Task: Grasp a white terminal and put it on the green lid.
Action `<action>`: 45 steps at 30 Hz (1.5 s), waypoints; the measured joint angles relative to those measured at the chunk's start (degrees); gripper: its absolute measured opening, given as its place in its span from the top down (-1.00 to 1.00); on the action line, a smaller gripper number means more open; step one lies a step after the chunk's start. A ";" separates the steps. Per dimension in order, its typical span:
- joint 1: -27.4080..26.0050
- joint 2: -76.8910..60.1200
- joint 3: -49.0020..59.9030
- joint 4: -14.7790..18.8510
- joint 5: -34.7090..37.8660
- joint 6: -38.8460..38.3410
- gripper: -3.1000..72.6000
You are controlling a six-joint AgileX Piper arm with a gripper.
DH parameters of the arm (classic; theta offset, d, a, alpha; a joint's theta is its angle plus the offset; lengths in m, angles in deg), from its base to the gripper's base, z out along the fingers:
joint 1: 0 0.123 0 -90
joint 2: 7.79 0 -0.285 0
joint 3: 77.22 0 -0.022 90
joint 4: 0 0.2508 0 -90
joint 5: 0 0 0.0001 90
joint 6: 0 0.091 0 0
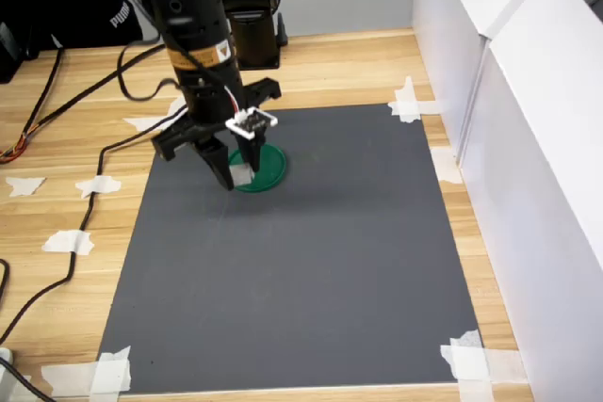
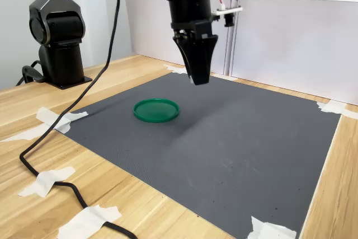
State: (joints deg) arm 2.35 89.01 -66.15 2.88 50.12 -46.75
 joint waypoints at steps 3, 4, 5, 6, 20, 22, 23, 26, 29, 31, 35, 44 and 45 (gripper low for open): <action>0.00 -2.95 2.68 0.19 0.71 -0.13 -0.04; 0.00 -3.81 3.61 0.23 0.97 -0.18 -0.04; 0.00 -4.46 4.59 0.29 1.13 -0.18 -0.04; 0.00 -5.18 5.63 0.29 1.21 -0.18 -0.04; 0.00 -7.69 17.70 -1.81 -4.63 -1.67 -0.04; 0.00 -7.69 17.69 -1.75 -6.04 -1.61 -0.04; 0.00 -7.69 17.69 -1.61 -6.69 -1.61 -0.04; 0.00 -7.40 17.69 -1.36 -7.60 -1.61 -0.04; 0.00 -5.86 17.69 -1.34 -7.59 -1.61 -0.04; 0.00 -4.79 17.69 -1.34 -7.59 -1.61 -0.04; 0.00 -3.21 17.69 -1.34 -7.66 -1.49 -0.04; 0.00 -0.84 17.69 -1.41 -7.97 -1.09 -0.04; 0.00 -0.78 17.69 -1.48 -7.97 -1.09 -0.04</action>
State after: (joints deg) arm 2.35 88.23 -48.46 1.40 42.15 -47.83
